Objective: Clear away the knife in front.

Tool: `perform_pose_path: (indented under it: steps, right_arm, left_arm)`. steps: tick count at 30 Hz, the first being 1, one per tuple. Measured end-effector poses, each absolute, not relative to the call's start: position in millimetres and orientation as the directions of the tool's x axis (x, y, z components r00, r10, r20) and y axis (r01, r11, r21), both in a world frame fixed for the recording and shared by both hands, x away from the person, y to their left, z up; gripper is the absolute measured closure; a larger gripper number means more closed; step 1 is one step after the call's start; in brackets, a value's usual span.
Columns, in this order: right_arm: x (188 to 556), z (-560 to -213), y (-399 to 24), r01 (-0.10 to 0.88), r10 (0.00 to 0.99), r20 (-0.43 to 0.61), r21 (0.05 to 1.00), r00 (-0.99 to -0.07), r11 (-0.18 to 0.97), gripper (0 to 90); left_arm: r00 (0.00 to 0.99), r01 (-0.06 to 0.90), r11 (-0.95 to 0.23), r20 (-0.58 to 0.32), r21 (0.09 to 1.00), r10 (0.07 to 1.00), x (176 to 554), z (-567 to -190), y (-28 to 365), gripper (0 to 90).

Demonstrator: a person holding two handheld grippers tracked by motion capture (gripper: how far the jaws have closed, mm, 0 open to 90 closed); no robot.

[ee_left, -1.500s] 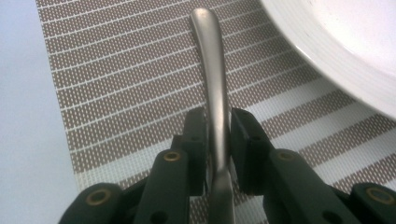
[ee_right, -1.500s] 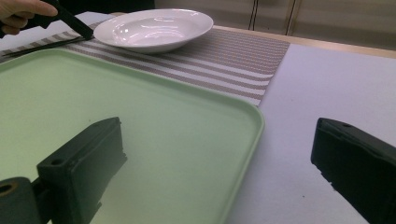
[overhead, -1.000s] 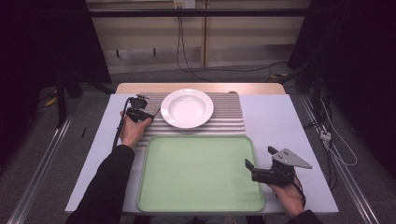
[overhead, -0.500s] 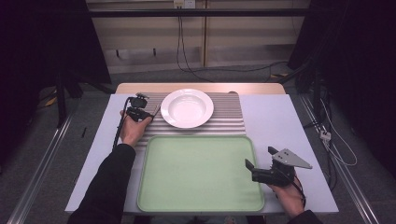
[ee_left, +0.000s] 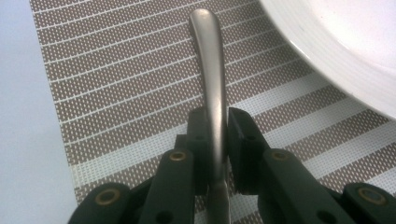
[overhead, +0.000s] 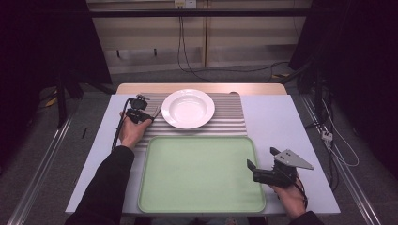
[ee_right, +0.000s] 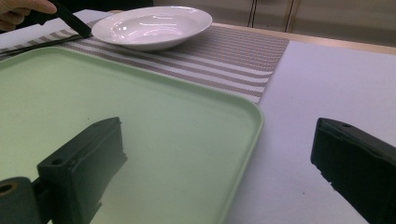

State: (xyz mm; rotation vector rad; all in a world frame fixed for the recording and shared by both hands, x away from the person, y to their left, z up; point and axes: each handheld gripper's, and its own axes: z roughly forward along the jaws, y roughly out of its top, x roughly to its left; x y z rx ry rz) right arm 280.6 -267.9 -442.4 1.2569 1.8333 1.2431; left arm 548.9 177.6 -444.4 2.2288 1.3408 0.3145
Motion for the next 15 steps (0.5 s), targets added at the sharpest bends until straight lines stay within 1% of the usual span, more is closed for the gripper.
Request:
perform_pose_path:
  steps: [10,15]
  right_arm:
    - [281,-443,-268,0.376,0.923,0.037,0.919,-0.383,0.119,2.3]
    - [281,-443,-267,0.376,0.923,0.037,0.919,-0.382,0.119,2.3]
  left_arm:
    - [0.49,0.743,-0.369,-0.079,0.559,0.868,541,-440,183,80.1]
    - [0.497,0.726,-0.372,-0.068,0.579,0.865,535,-432,185,80.1]
